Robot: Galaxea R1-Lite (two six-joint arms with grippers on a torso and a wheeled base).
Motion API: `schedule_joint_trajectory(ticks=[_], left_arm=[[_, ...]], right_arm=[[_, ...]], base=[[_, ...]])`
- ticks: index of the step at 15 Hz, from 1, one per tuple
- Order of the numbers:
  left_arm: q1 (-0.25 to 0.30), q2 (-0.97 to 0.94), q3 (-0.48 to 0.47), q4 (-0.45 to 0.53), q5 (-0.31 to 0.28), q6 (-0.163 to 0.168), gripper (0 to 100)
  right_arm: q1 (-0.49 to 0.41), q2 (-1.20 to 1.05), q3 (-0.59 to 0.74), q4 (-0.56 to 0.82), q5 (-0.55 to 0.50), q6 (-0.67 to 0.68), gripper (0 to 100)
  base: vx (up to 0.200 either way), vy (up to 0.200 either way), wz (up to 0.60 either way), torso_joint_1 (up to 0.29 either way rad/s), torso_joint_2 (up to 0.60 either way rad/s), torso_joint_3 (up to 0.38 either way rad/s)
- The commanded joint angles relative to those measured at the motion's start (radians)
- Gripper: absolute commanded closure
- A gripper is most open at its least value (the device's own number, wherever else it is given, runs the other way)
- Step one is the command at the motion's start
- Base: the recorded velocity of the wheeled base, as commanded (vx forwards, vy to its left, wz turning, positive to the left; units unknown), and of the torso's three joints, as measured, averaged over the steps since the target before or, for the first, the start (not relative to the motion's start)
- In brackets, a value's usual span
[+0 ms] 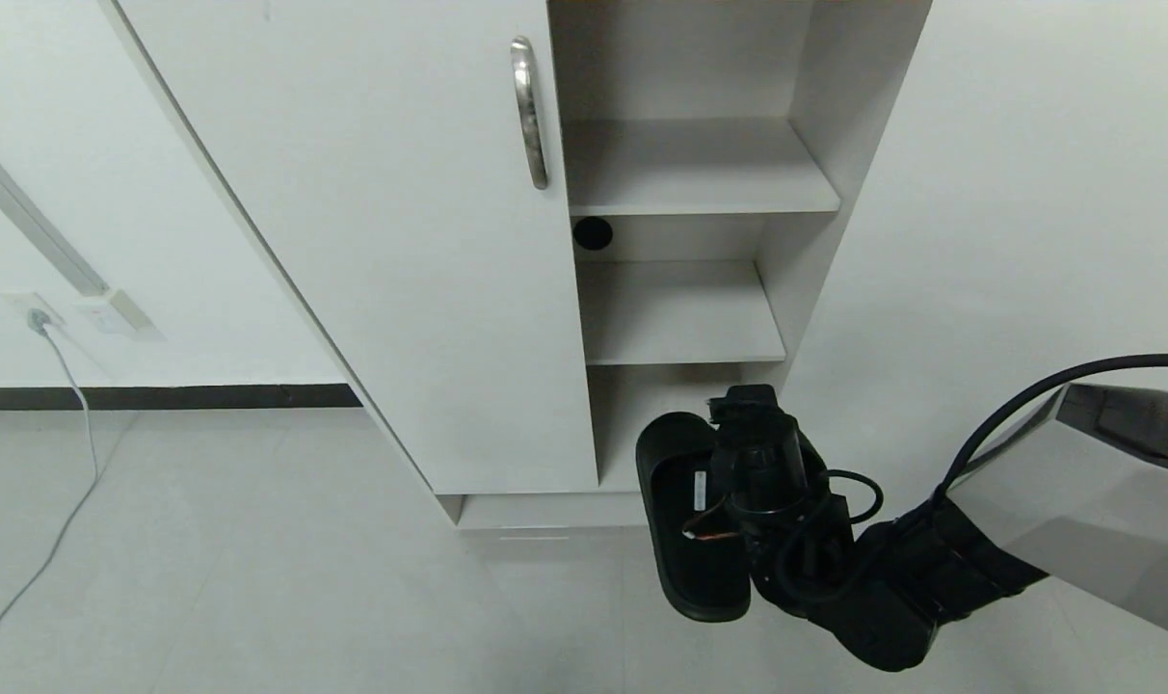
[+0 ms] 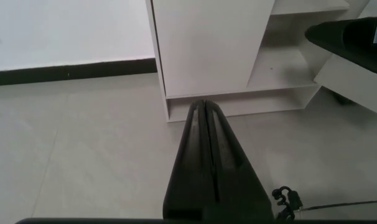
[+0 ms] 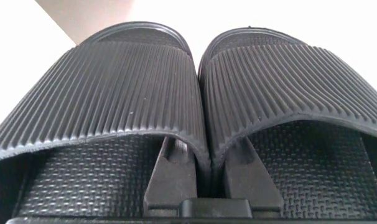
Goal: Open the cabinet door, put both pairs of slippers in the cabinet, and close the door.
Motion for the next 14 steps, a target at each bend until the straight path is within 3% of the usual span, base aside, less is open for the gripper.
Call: schedule_joint_trajectory(ticks=[1,6,14], left_arm=[[0.000,0.002,0.000,0.000,0.000,0.000,100],[0.000,0.000,0.000,0.000,0.002,0.000,100],[0.000,0.000,0.000,0.000,0.000,0.000,100]], right_arm=[[0.001,-0.003,0.015,-0.058,0.001,-0.025,100],[0.035,0.041,0.085,-0.497,0.078,-0.329,100],[0.034,0.066,0.048,-0.506,0.072,-0.332,100]], base=[[0.000,0.000,0.00,-0.002,0.00,-0.198],[0.000,0.000,0.00,-0.001,0.00,-0.066],[0.000,0.000,0.00,0.000,0.00,0.000]])
